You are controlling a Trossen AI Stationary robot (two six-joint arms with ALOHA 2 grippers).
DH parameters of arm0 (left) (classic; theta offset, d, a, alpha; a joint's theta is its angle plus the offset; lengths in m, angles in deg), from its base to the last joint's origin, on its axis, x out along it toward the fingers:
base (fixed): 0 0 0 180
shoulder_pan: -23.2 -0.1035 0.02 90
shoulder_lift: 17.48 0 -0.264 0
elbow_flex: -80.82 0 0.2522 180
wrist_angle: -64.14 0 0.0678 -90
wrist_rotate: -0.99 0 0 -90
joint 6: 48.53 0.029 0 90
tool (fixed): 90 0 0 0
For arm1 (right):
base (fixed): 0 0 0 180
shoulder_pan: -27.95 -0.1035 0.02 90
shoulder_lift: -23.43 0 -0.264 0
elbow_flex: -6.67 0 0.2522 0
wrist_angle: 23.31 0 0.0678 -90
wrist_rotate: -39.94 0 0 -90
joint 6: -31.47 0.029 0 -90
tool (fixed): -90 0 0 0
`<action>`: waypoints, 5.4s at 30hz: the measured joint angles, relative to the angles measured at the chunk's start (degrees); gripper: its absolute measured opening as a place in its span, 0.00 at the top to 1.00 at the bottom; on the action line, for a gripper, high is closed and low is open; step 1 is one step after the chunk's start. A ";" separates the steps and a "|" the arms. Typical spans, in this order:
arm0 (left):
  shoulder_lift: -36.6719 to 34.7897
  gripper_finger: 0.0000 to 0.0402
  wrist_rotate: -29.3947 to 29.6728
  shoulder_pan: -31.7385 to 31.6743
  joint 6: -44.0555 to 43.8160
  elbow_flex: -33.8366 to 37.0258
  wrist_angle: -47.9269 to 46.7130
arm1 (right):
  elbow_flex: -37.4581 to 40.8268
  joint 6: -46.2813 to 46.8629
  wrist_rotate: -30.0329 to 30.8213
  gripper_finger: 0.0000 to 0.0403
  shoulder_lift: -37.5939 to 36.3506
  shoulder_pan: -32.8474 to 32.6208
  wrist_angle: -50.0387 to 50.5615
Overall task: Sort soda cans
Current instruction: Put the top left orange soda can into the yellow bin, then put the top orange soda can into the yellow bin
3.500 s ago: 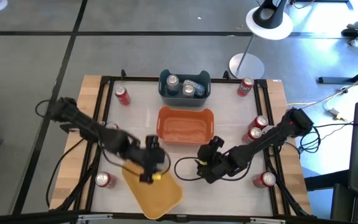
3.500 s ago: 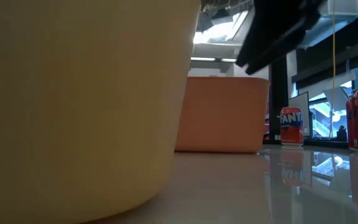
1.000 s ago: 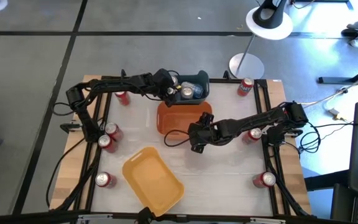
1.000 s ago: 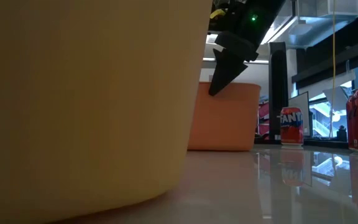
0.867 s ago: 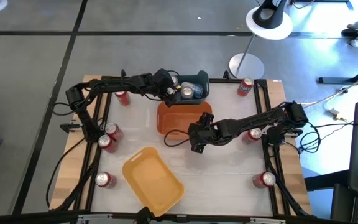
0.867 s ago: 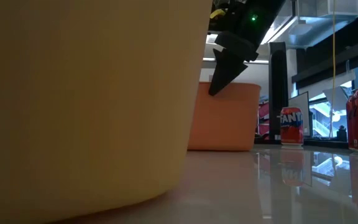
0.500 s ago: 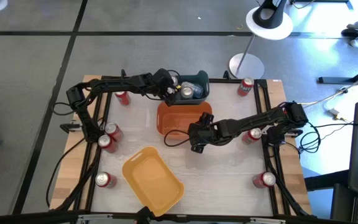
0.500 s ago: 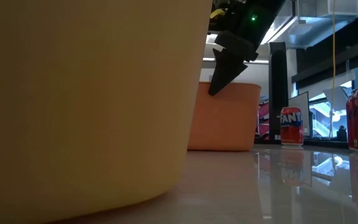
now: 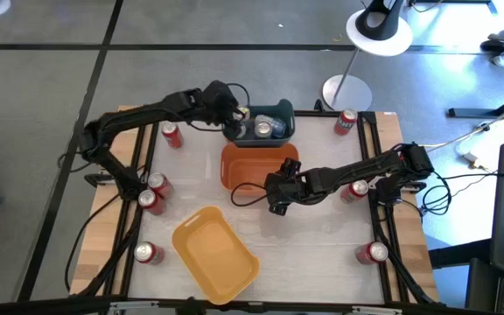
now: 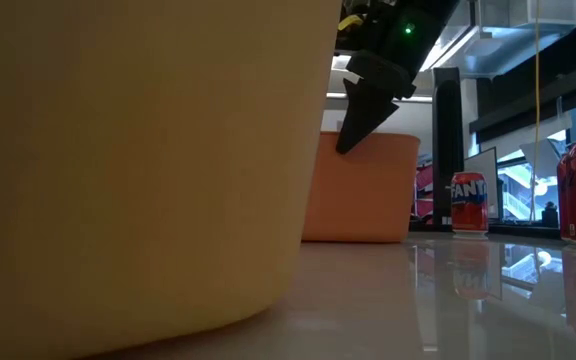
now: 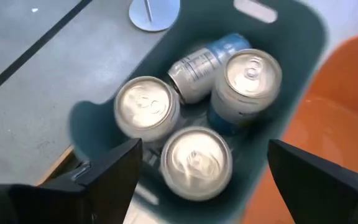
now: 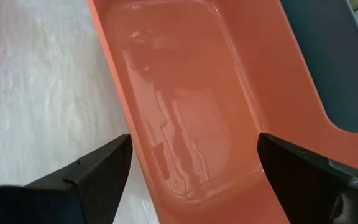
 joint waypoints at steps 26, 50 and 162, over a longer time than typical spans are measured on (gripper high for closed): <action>-15.87 0.17 13.44 -14.24 -13.44 6.79 -35.36 | 0.00 0.15 -0.77 0.14 0.00 0.02 2.70; -7.87 0.17 8.19 -23.80 -8.81 15.58 -26.86 | 0.00 -1.33 -2.56 0.14 0.00 0.02 0.81; -14.01 0.09 22.37 53.15 -26.89 -6.78 -41.32 | -5.53 6.40 -7.78 0.14 -5.00 4.65 17.43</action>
